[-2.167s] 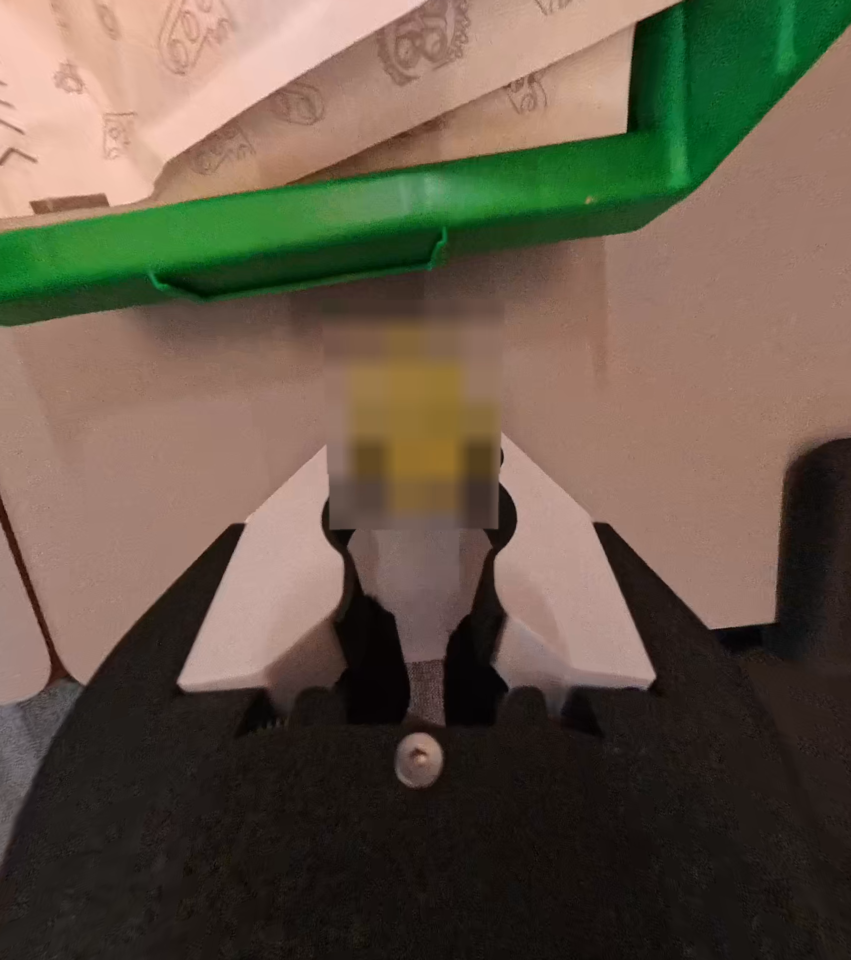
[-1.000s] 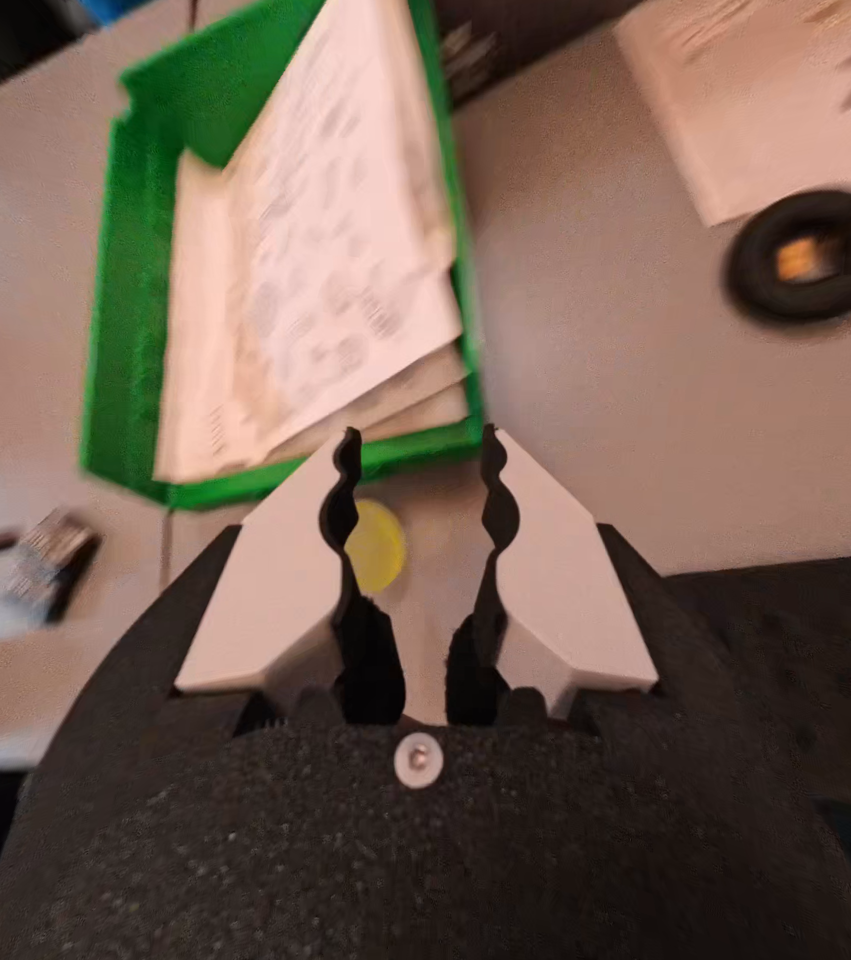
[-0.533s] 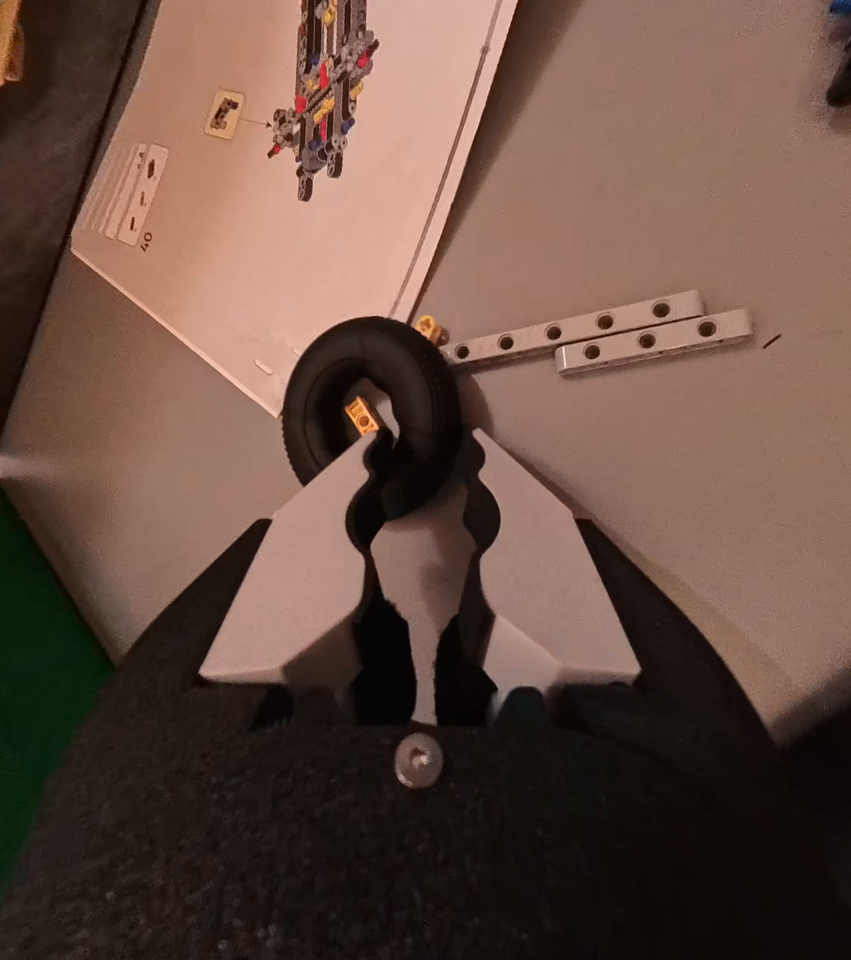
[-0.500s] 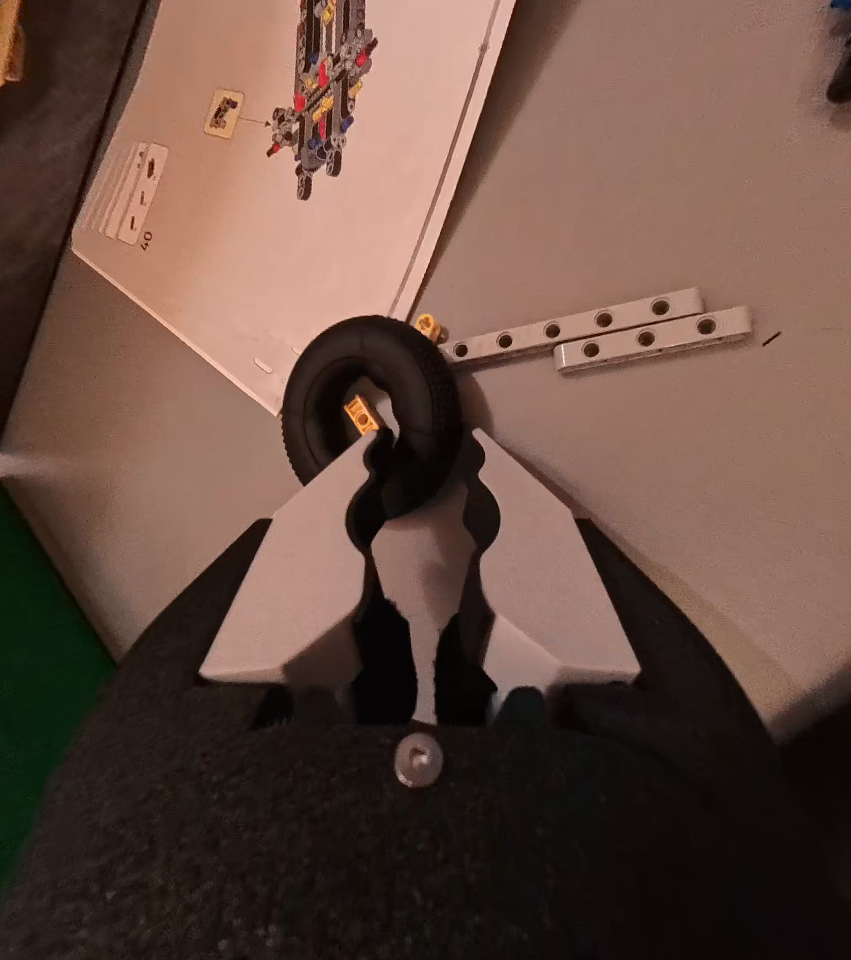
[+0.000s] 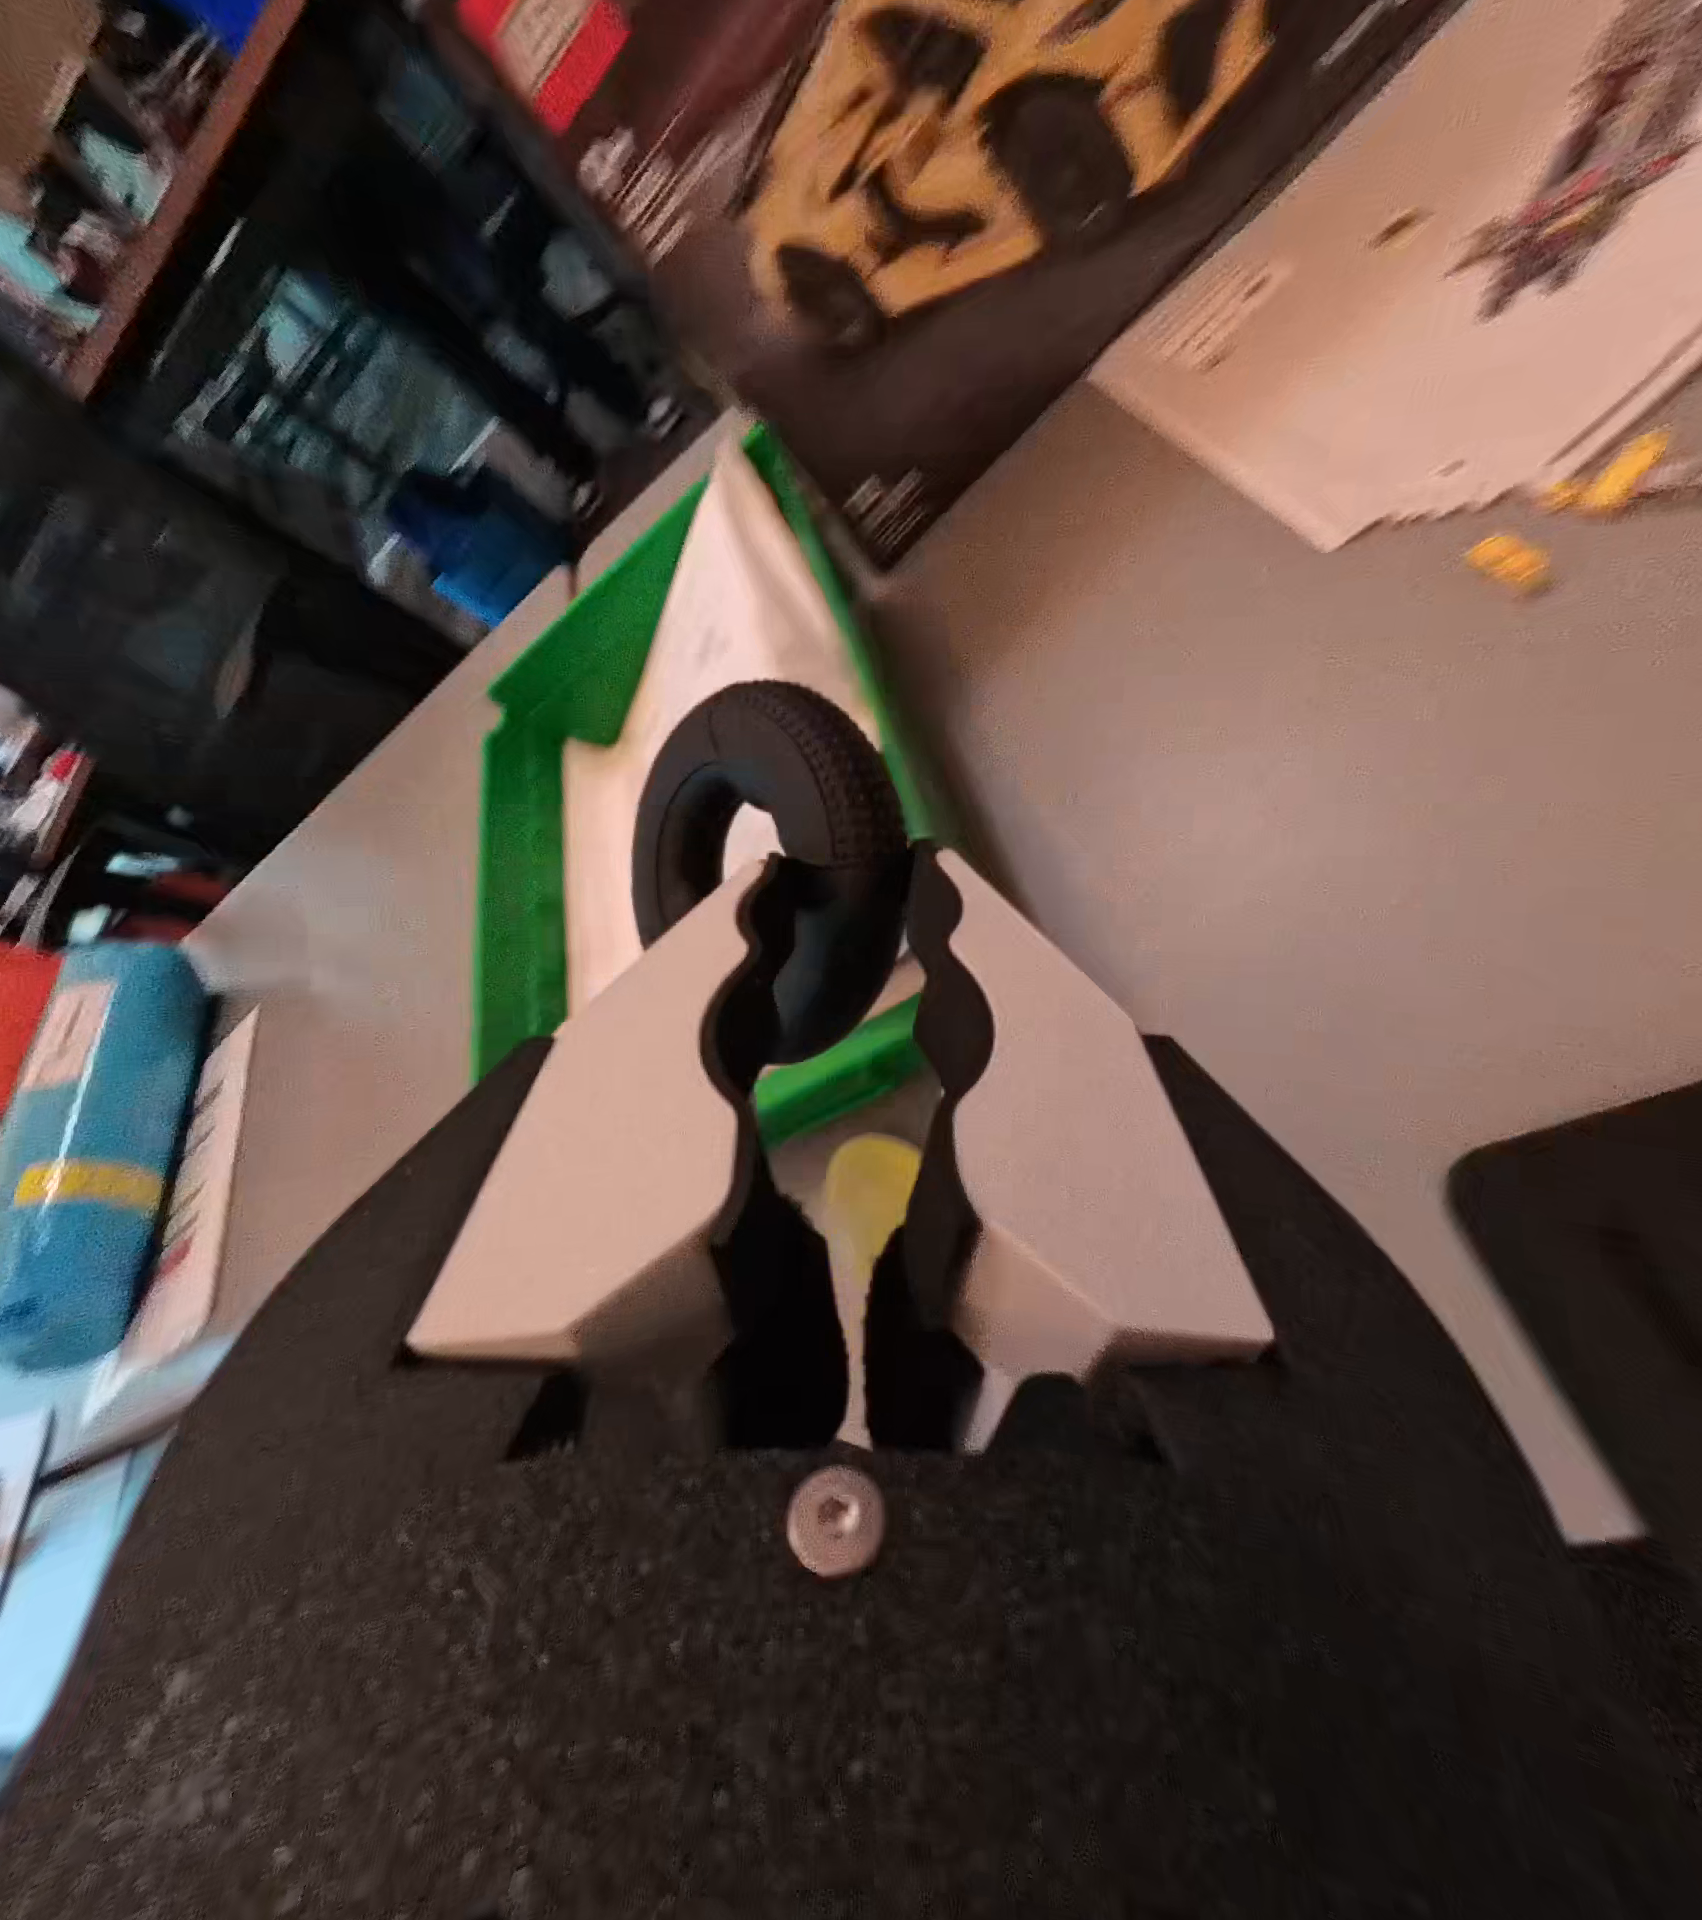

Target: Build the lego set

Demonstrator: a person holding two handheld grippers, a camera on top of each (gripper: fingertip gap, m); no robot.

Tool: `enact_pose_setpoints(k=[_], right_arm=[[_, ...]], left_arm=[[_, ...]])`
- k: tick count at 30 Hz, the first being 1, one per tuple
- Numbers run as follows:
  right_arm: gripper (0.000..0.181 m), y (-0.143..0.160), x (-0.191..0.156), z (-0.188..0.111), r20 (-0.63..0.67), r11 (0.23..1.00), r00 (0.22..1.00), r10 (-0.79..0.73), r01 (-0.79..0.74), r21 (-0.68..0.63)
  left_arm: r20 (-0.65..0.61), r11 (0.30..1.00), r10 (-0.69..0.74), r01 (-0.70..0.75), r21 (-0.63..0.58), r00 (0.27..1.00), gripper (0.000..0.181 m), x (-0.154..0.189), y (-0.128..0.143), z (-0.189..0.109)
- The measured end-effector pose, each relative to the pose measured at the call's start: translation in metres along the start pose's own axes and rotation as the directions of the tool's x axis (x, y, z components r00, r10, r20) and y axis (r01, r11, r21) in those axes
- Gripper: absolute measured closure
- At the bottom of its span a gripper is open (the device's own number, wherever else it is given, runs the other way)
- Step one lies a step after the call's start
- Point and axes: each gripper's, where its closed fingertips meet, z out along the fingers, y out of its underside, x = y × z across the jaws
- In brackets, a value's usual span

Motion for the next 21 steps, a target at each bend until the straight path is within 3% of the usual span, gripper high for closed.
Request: enact_pose_setpoints(k=[3,6,8,10,15,21], right_arm=[[0.147,-0.005,0.001,-0.002,-0.013,1.0,1.0,-0.008,0.008,0.024],[0.147,-0.01,0.003,-0.005,-0.024,0.999,1.0,-0.01,0.011,0.052],[0.147,-0.009,0.004,-0.005,-0.027,0.999,1.0,-0.004,0.006,0.052],[0.147,-0.008,0.005,-0.005,-0.026,0.999,1.0,0.003,-0.002,0.048],[0.147,-0.007,0.006,-0.004,-0.032,0.999,0.999,-0.001,0.003,0.041],[0.147,-0.007,0.005,-0.004,-0.021,0.999,1.0,0.006,-0.005,0.04]], left_arm=[[0.092,0.973,-0.045,0.065,-0.223,0.995,0.161,-0.049,0.092,-0.01],[0.052,0.919,-0.033,0.051,-0.392,0.998,0.161,-0.048,0.169,0.0],[0.01,0.88,-0.029,0.03,-0.473,1.0,0.161,-0.041,0.2,0.007],[-0.022,0.865,-0.03,0.015,-0.502,0.999,0.161,-0.035,0.214,0.017],[-0.051,0.882,-0.057,0.027,-0.471,0.997,0.161,-0.033,0.208,0.031],[-0.103,0.878,-0.274,0.205,-0.432,0.956,0.159,-0.016,0.209,0.035]])
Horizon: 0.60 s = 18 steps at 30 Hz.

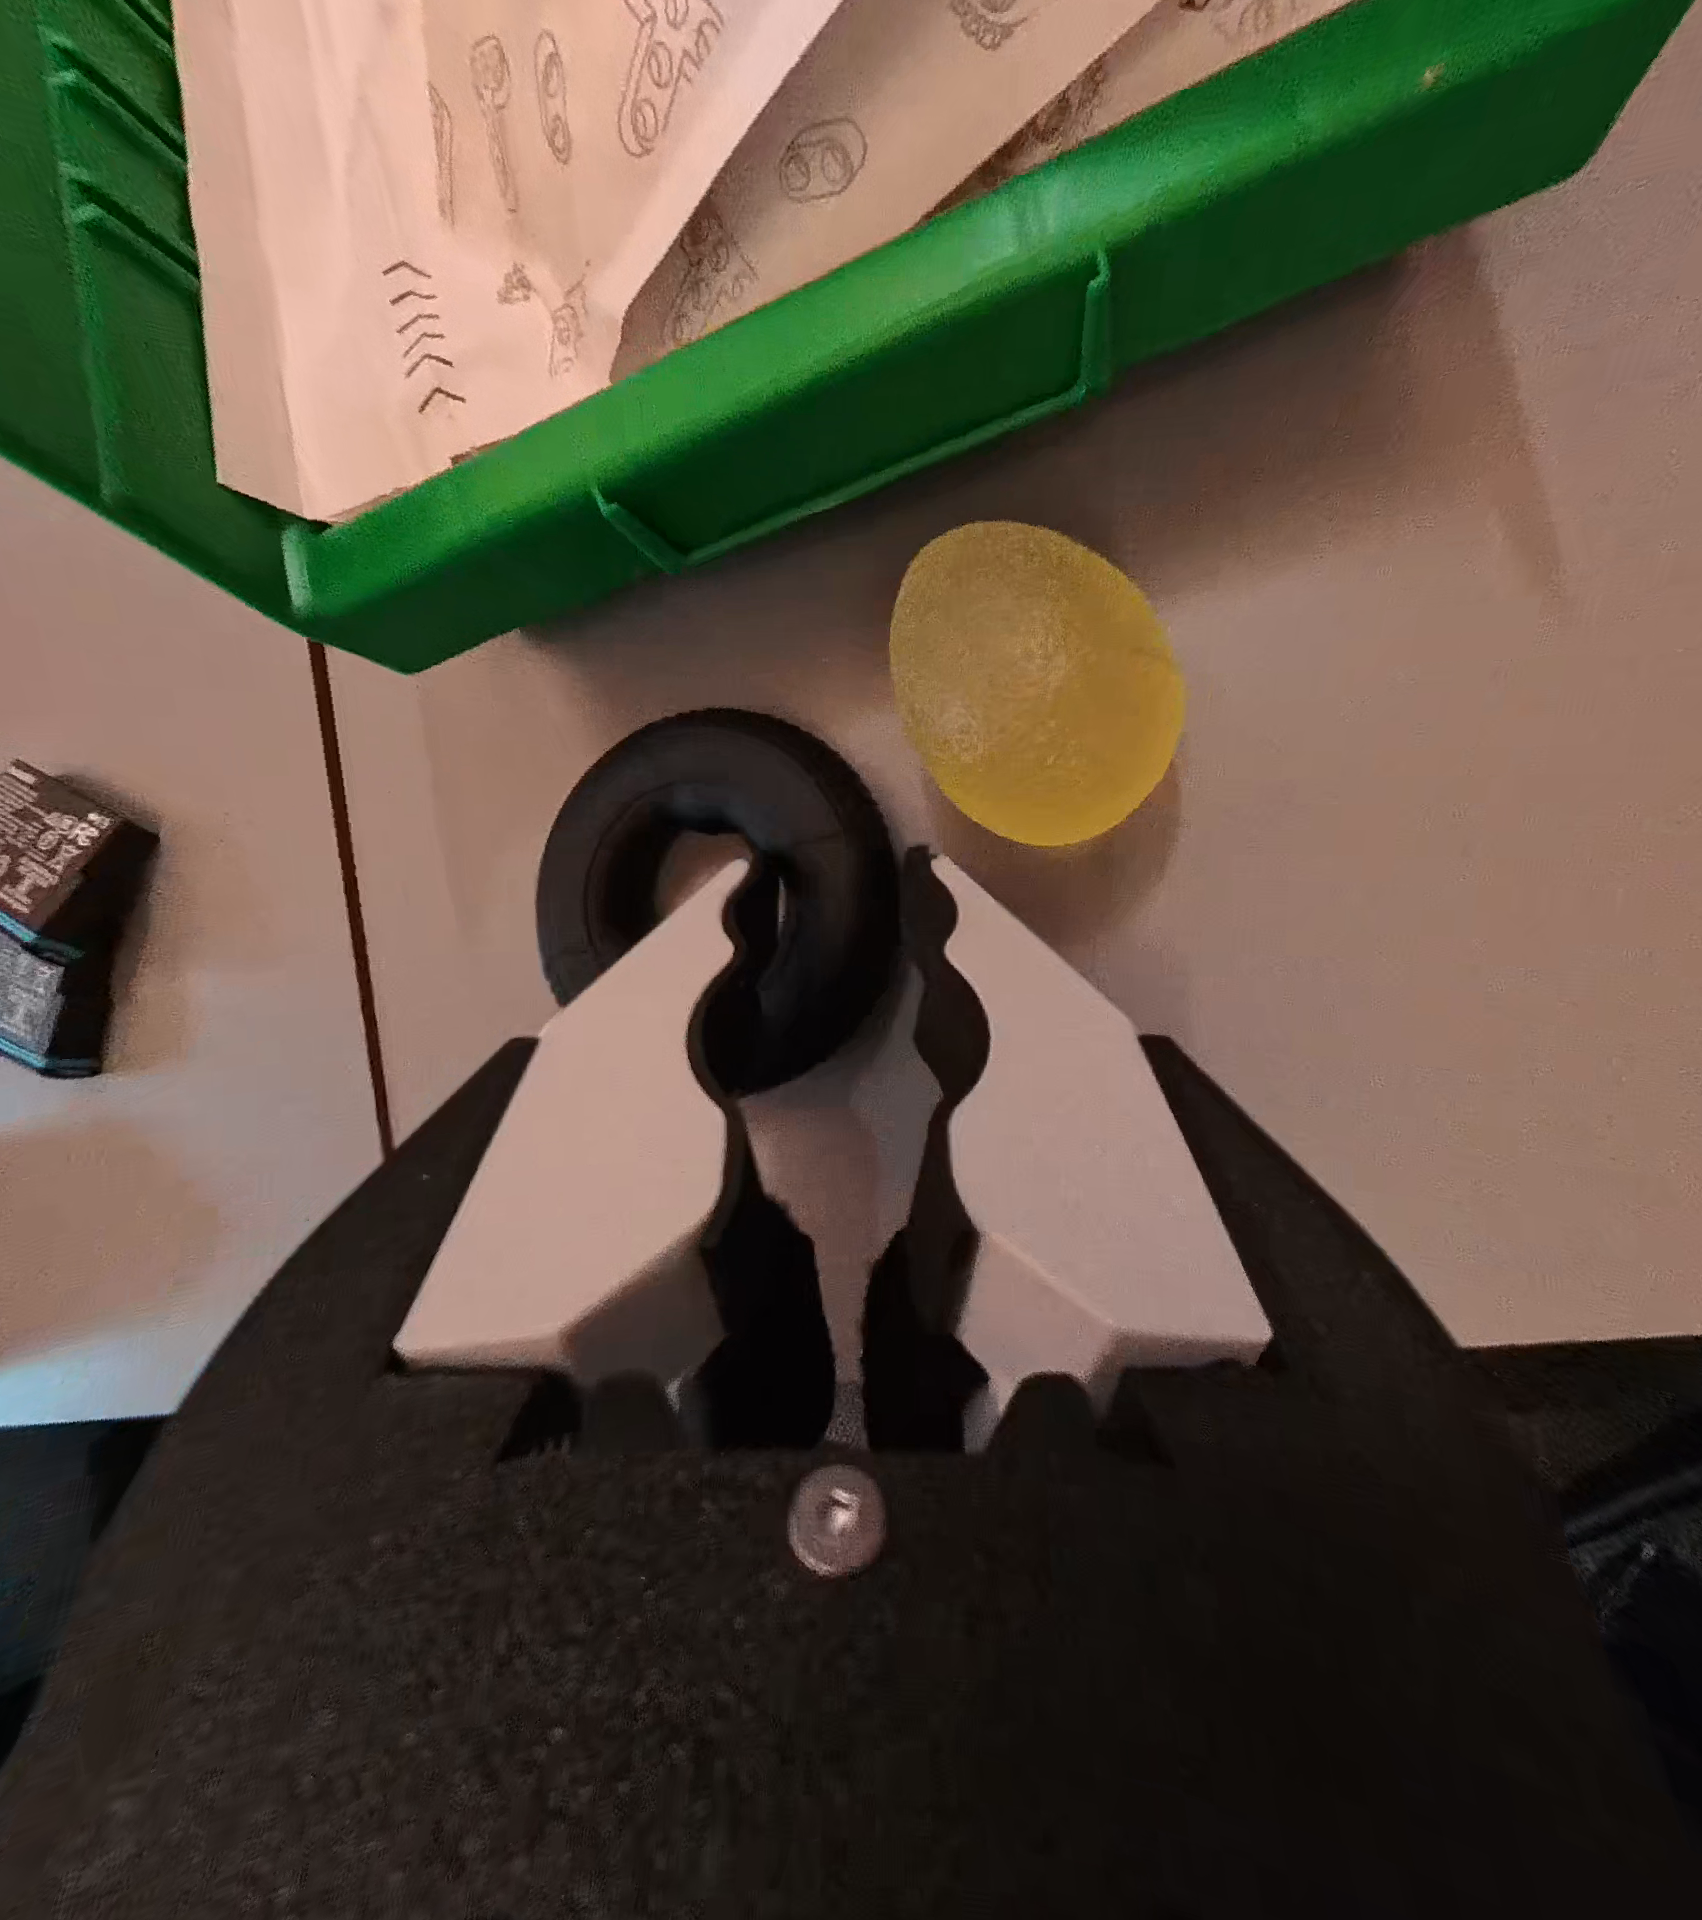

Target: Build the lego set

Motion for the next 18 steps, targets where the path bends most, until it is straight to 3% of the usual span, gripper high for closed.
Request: enact_pose_setpoints(k=[4,7,10,12,15,18], right_arm=[[0.148,0.0,-0.001,0.0,0.005,1.0,1.0,-0.001,0.001,0.0],[0.148,-0.003,-0.001,-0.001,0.004,1.0,1.0,-0.003,0.003,0.016],[0.147,-0.005,0.0,-0.002,-0.004,1.0,1.0,-0.011,0.011,0.024],[0.147,-0.007,0.0,-0.003,-0.013,0.999,1.0,-0.025,0.025,0.032],[0.148,-0.008,-0.002,-0.002,-0.015,0.999,0.999,-0.044,0.045,0.032],[0.148,-0.006,-0.004,-0.001,-0.001,0.999,0.999,-0.046,0.046,0.024]], left_arm=[[-0.03,0.997,-0.064,0.065,0.034,0.998,0.148,0.006,0.001,-0.005],[0.055,0.995,-0.095,0.093,0.038,0.994,0.142,-0.002,-0.005,-0.02],[0.214,0.991,-0.12,0.106,0.078,0.97,0.147,-0.009,-0.026,-0.051],[0.288,0.984,-0.141,0.103,0.144,0.947,0.149,-0.001,-0.057,-0.075],[0.154,0.948,-0.199,0.151,0.28,0.968,0.151,0.054,-0.121,-0.087],[-0.098,0.928,-0.251,0.268,0.259,0.963,0.153,0.126,-0.168,-0.065]])
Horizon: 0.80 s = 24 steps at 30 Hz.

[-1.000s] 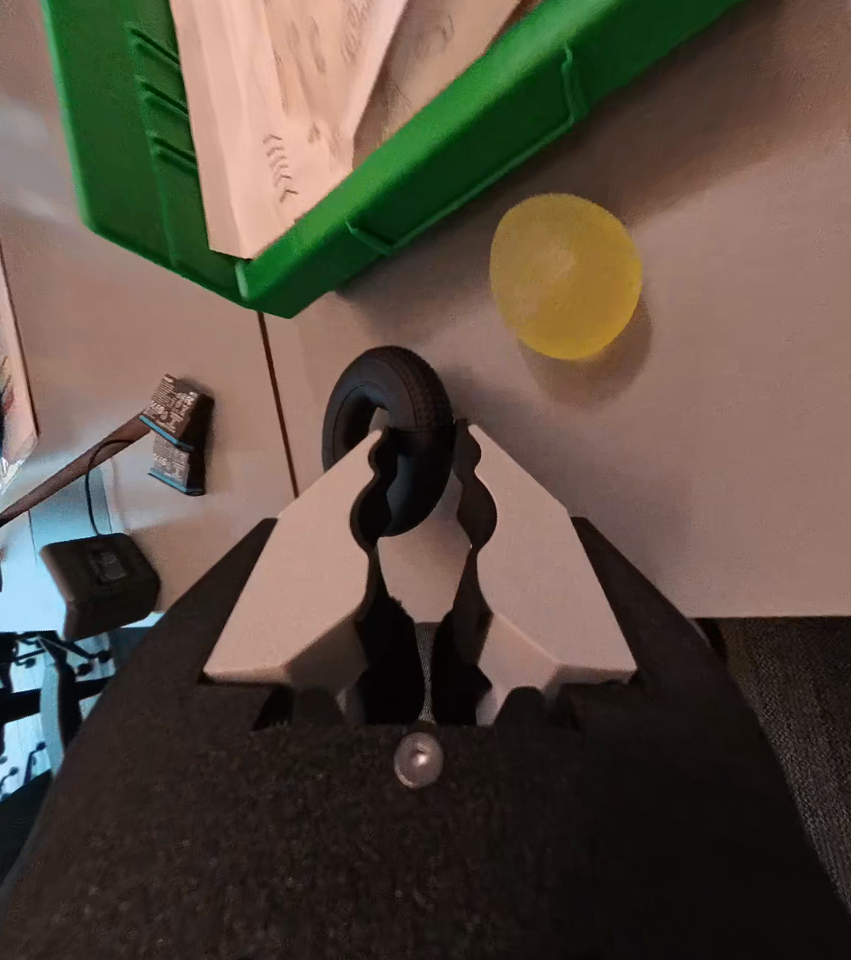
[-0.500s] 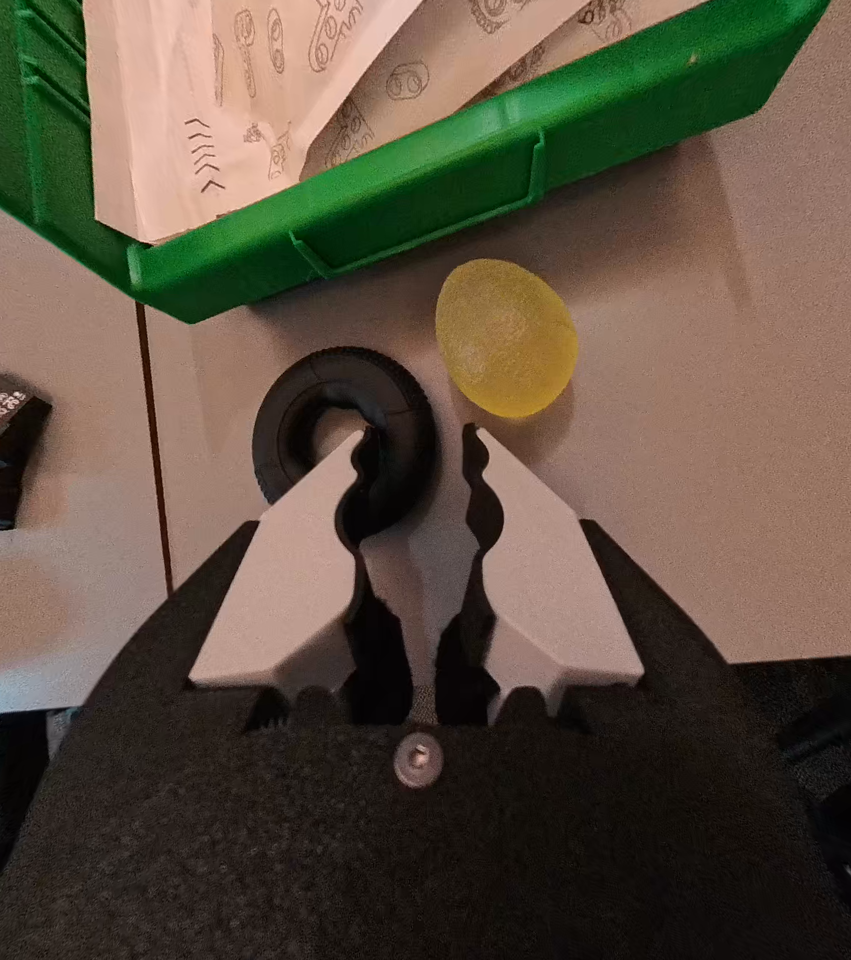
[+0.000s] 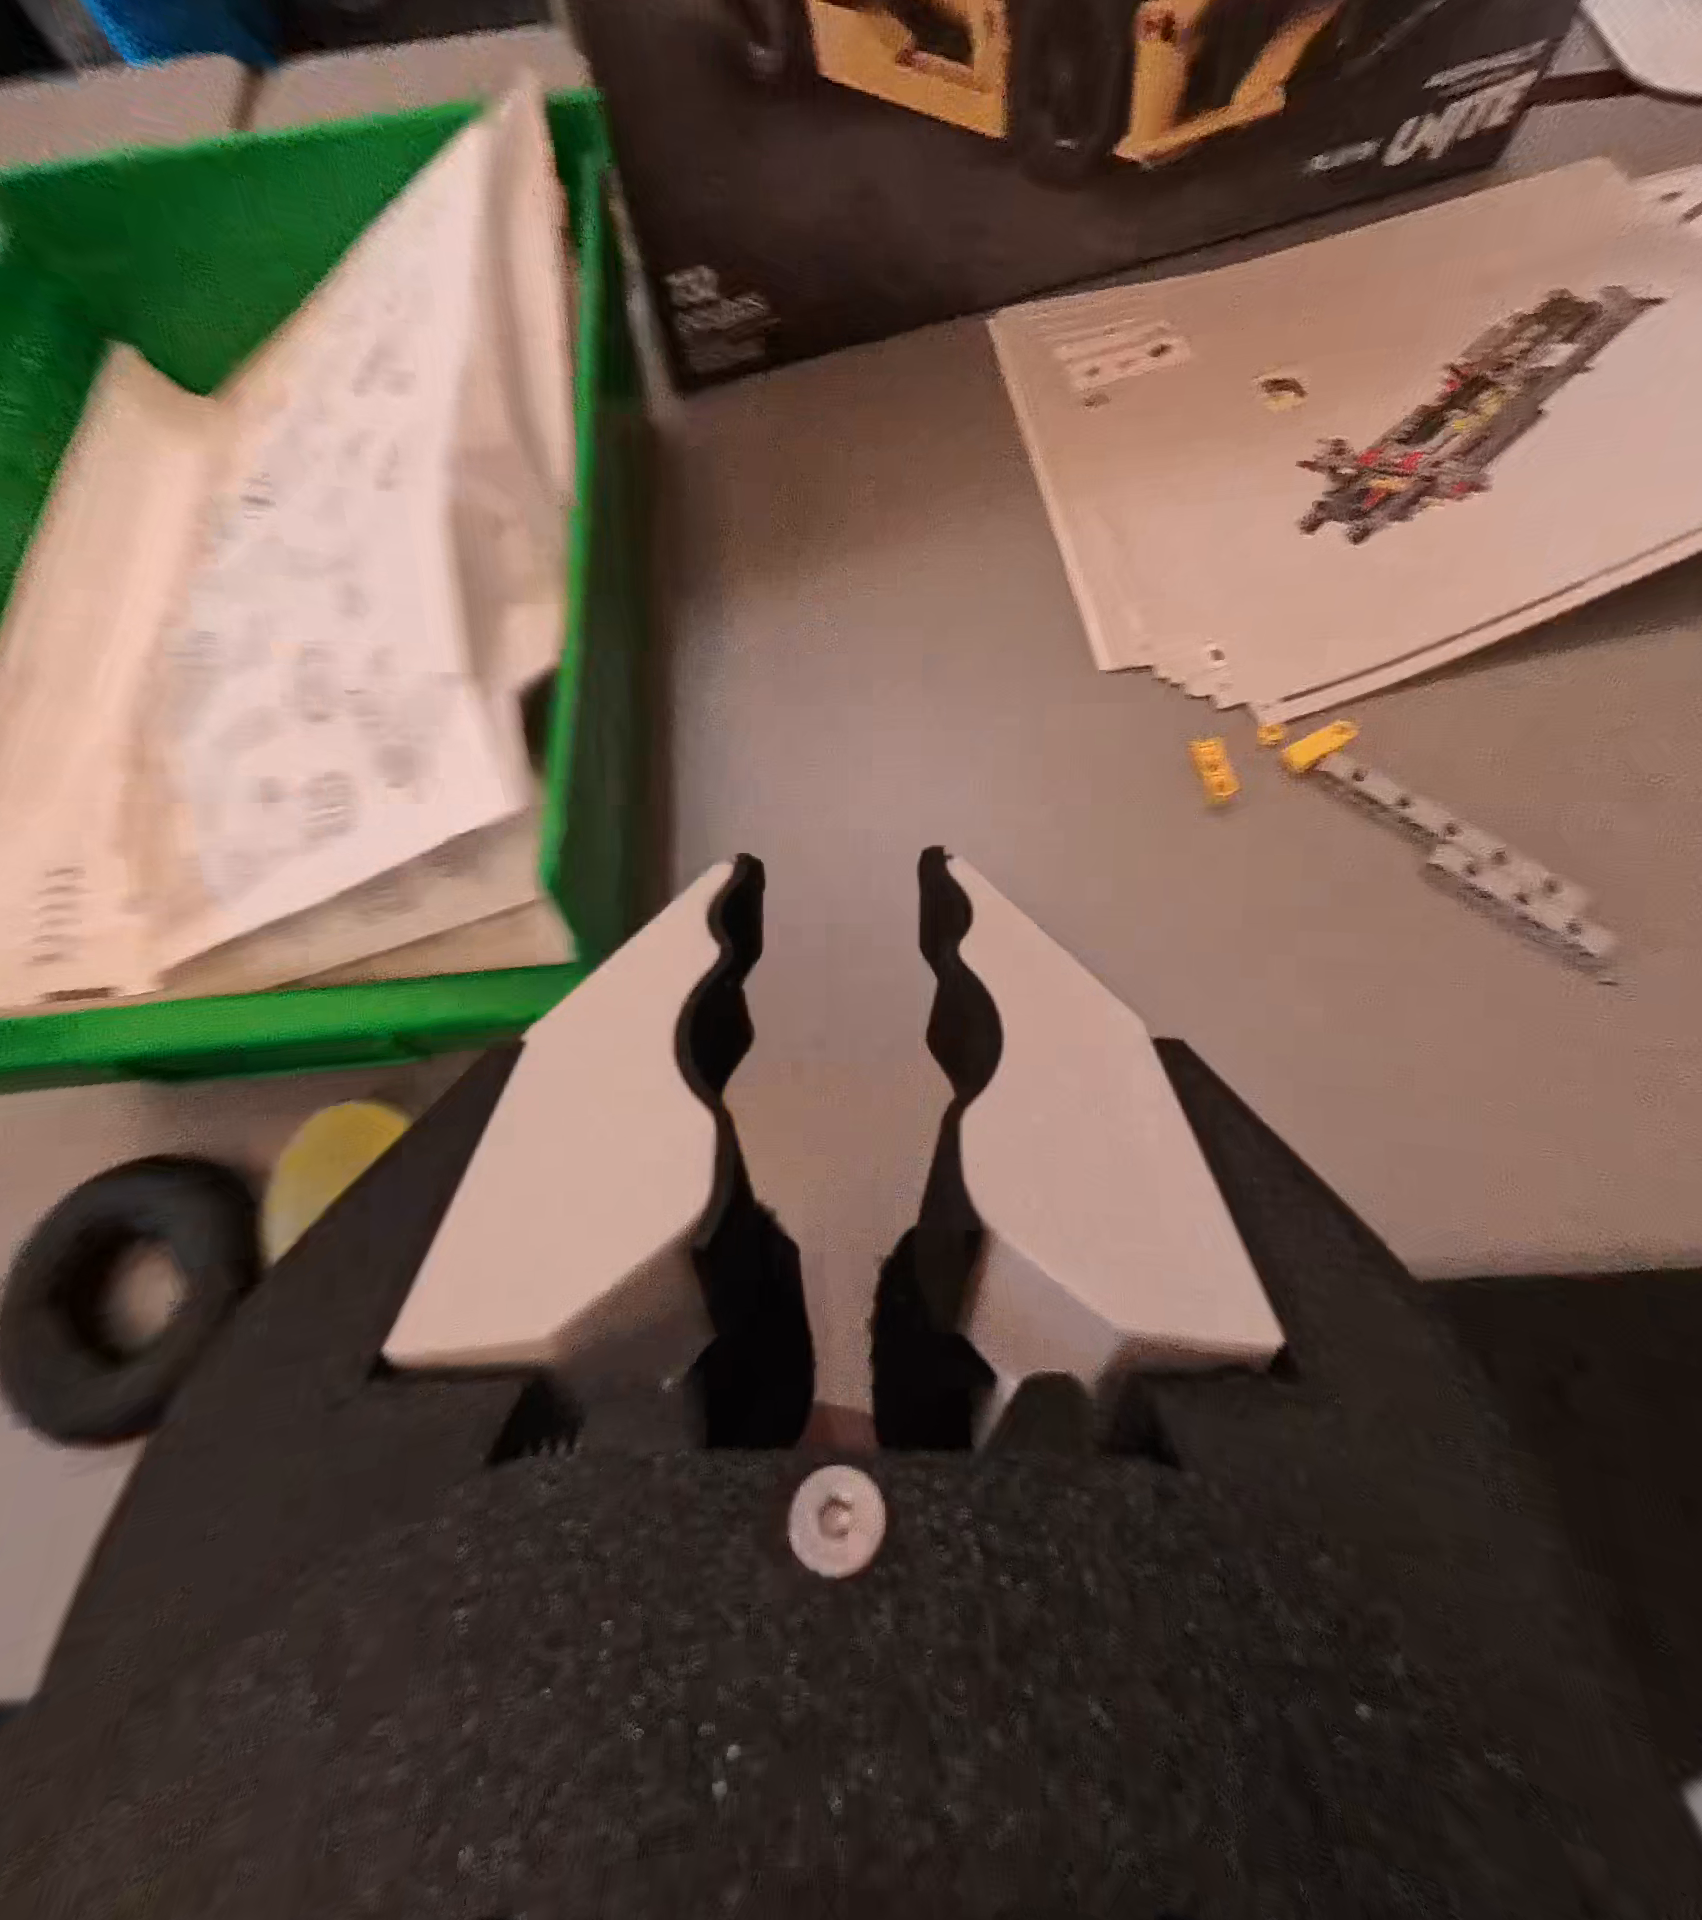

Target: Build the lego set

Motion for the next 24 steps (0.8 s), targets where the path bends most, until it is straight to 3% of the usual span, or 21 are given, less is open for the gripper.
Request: enact_pose_setpoints(k=[3,9,15,19,24], right_arm=[[0.148,0.0,-0.001,-0.001,0.017,1.0,1.0,0.015,-0.015,0.002],[0.148,0.0,0.0,-0.001,0.05,0.997,0.996,0.072,-0.073,0.007],[0.148,0.0,-0.001,0.001,0.064,0.996,0.994,0.084,-0.084,0.004],[0.148,0.001,-0.002,0.002,0.071,0.996,0.994,0.084,-0.084,-0.002],[0.148,0.001,-0.011,0.001,0.104,0.998,0.993,0.061,-0.059,-0.016]], left_arm=[[-0.142,0.987,-0.059,0.036,-0.156,0.988,0.153,0.056,0.006,0.046],[-0.238,0.951,-0.023,-0.052,-0.304,0.971,0.153,0.106,0.014,0.103],[-0.253,0.925,0.019,-0.113,-0.362,0.967,0.155,0.125,0.025,0.118],[-0.235,0.914,0.052,-0.141,-0.381,0.971,0.171,0.125,0.032,0.124],[-0.241,0.909,0.18,-0.254,-0.33,0.954,0.175,0.121,0.025,0.113]])
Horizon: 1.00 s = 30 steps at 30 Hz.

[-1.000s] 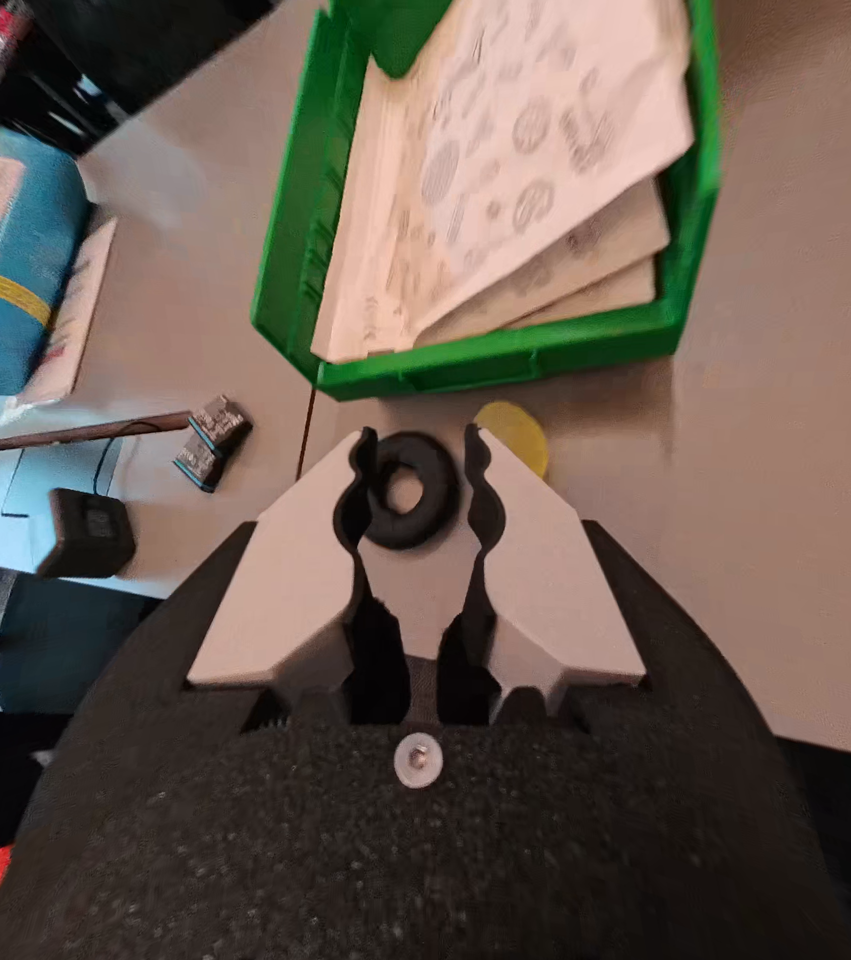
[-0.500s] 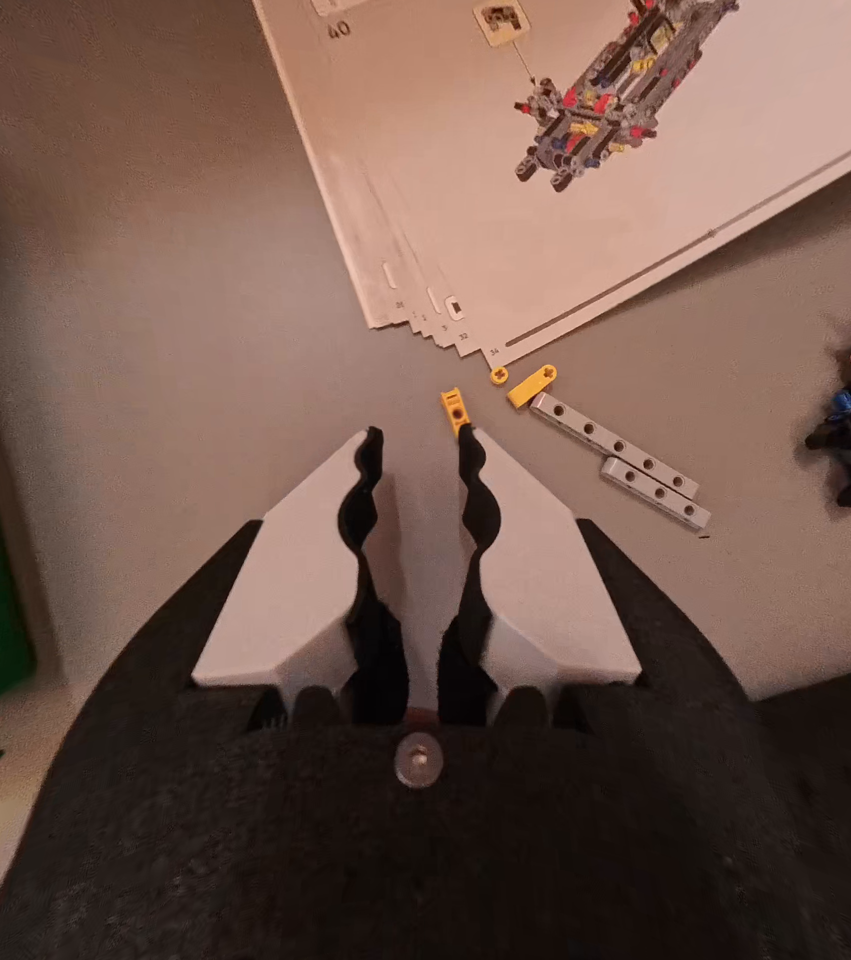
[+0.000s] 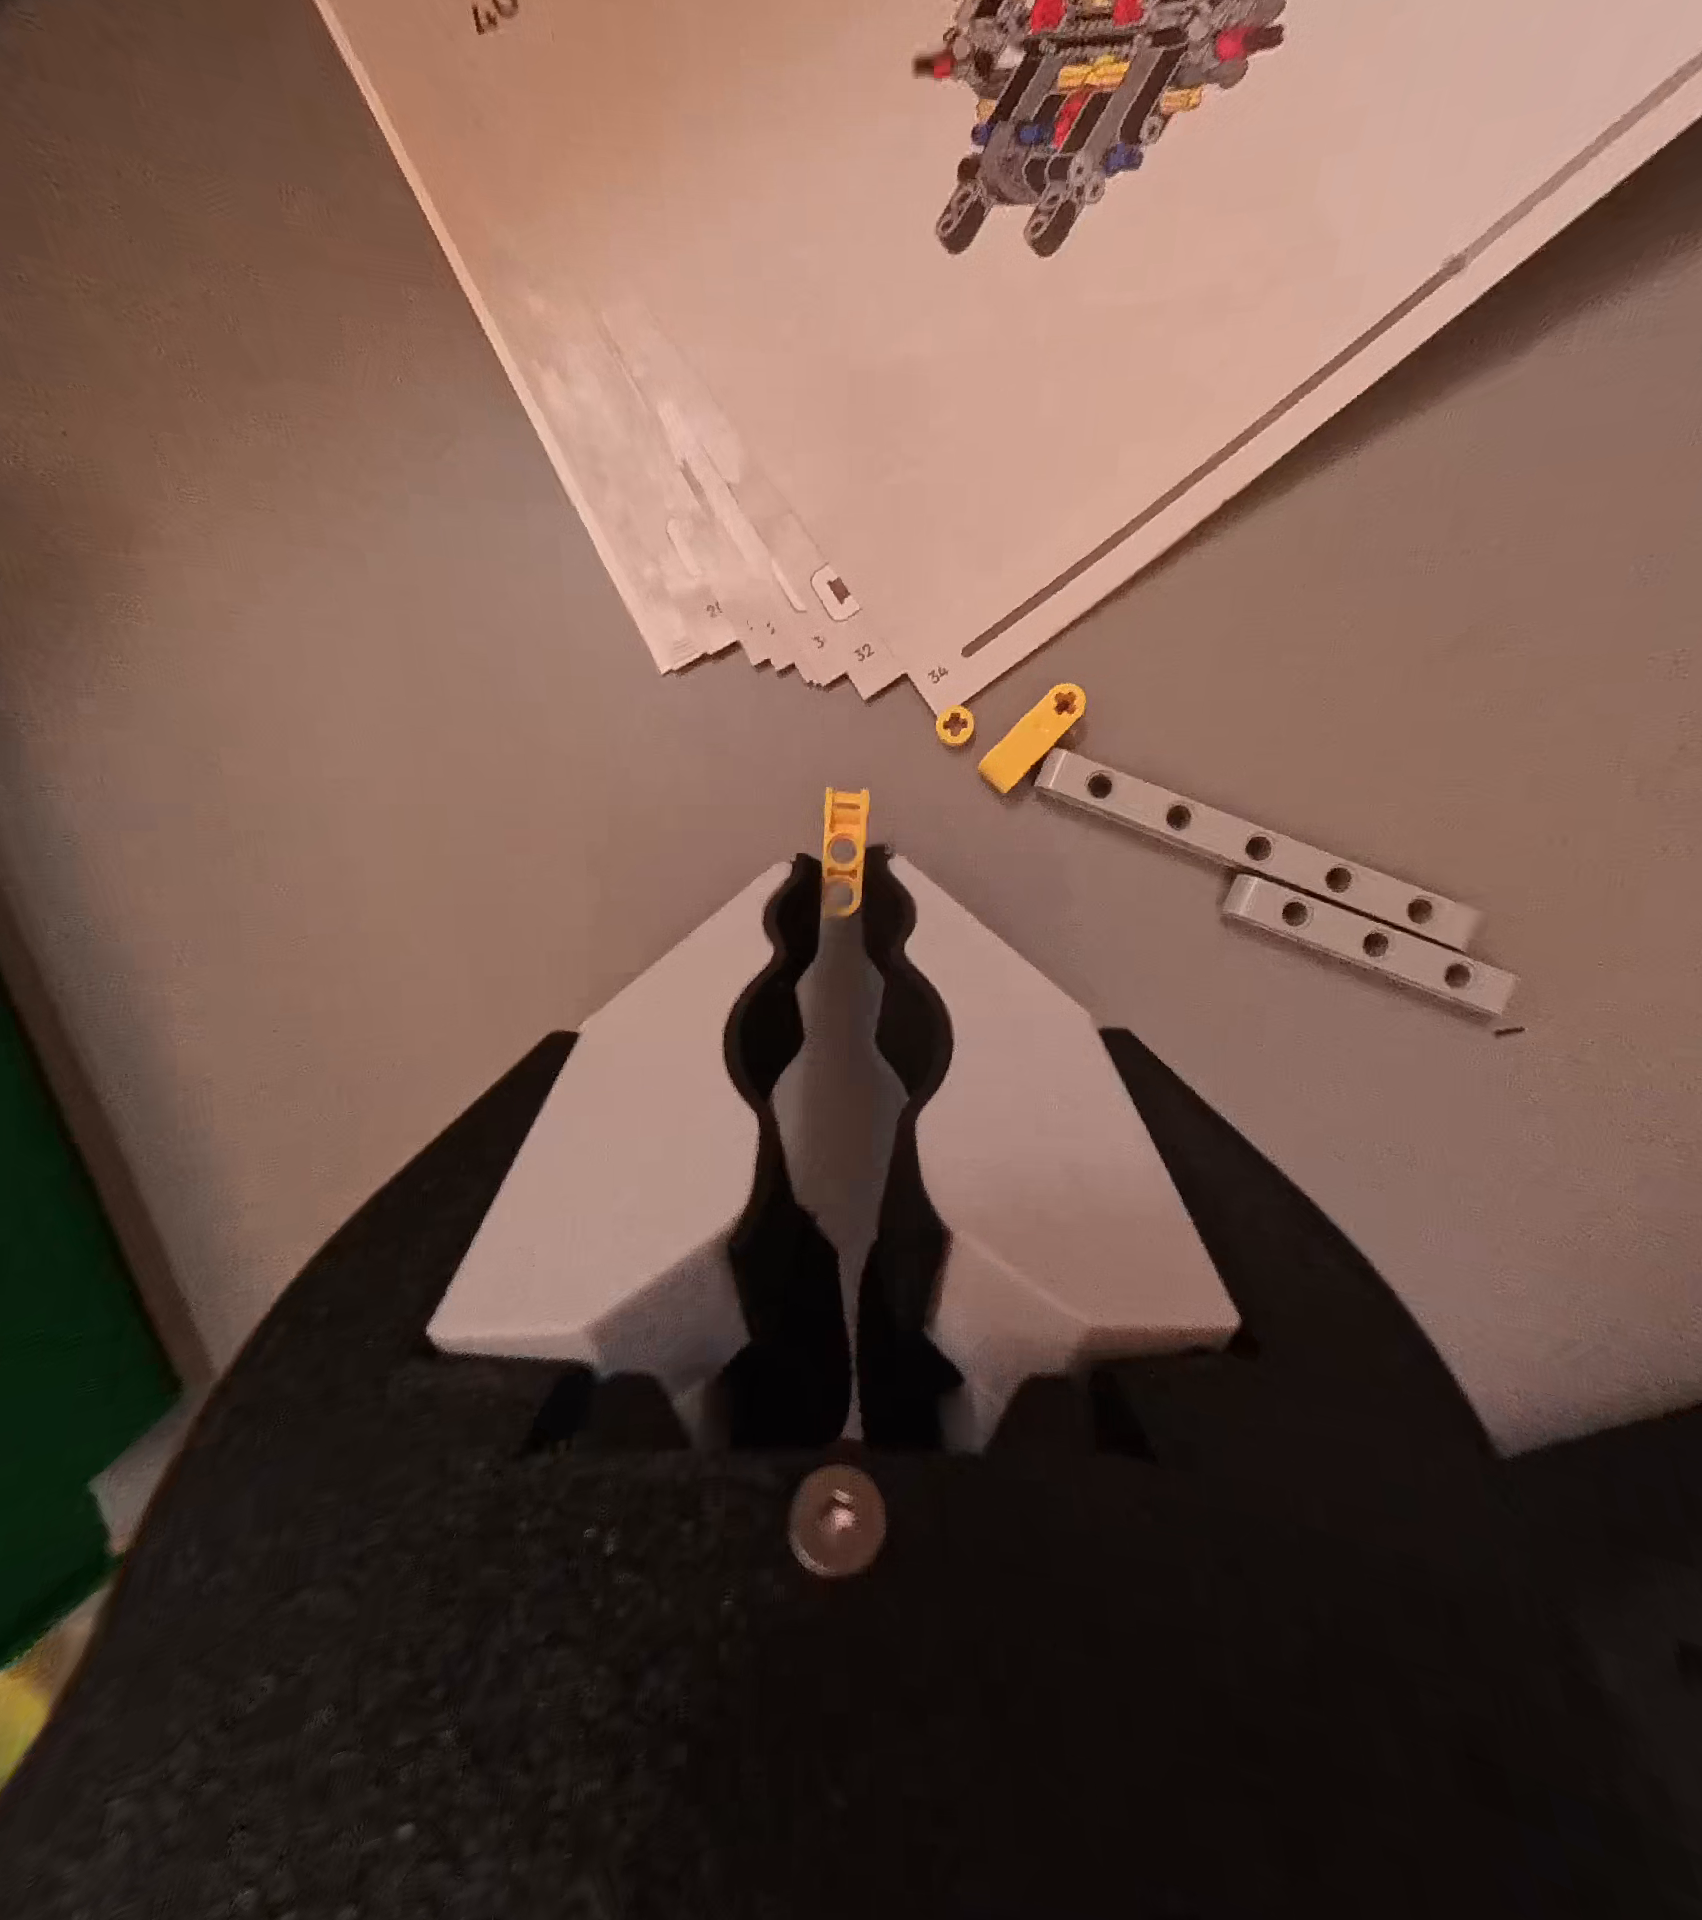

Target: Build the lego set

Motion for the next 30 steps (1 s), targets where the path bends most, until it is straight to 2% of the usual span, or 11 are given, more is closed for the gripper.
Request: enact_pose_setpoints(k=[3,5,7,9,11,13,18,26,30], right_arm=[[0.145,0.007,-0.034,-0.002,0.152,0.986,0.98,-0.127,0.141,-0.091],[0.142,0.031,-0.037,-0.005,0.162,0.906,0.938,-0.306,0.339,-0.255],[0.139,0.048,-0.038,-0.009,0.167,0.828,0.899,-0.406,0.439,-0.349],[0.139,0.061,-0.046,-0.01,0.203,0.815,0.906,-0.371,0.422,-0.398],[0.138,0.072,-0.058,-0.007,0.235,0.82,0.927,-0.292,0.369,-0.437],[0.139,0.075,-0.072,0.003,0.23,0.836,0.931,-0.284,0.358,-0.416],[0.159,0.074,-0.07,0.027,0.094,0.791,0.878,-0.47,0.466,-0.397],[0.159,0.064,-0.056,0.041,0.113,0.76,0.854,-0.507,0.505,-0.409],[0.159,0.058,-0.049,0.05,0.117,0.772,0.864,-0.49,0.493,-0.401]], left_arm=[[-0.063,0.993,0.06,-0.053,0.105,0.996,0.176,0.019,-0.017,-0.025],[-0.242,0.977,0.161,-0.119,0.179,0.957,0.175,0.068,-0.023,-0.044],[-0.416,0.959,0.273,-0.213,0.186,0.868,0.175,0.128,-0.008,-0.052],[-0.481,0.917,0.398,-0.357,0.18,0.781,0.175,0.172,0.015,-0.049],[-0.476,0.855,0.512,-0.478,0.201,0.715,0.175,0.198,0.029,-0.041],[-0.434,0.811,0.579,-0.543,0.218,0.69,0.175,0.208,0.03,-0.034],[-0.452,0.767,0.629,-0.599,0.228,0.633,0.175,0.224,0.032,-0.024],[-0.507,0.756,0.638,-0.594,0.274,0.579,0.175,0.256,0.023,-0.022],[-0.498,0.769,0.627,-0.58,0.27,0.599,0.175,0.266,0.013,-0.017]])
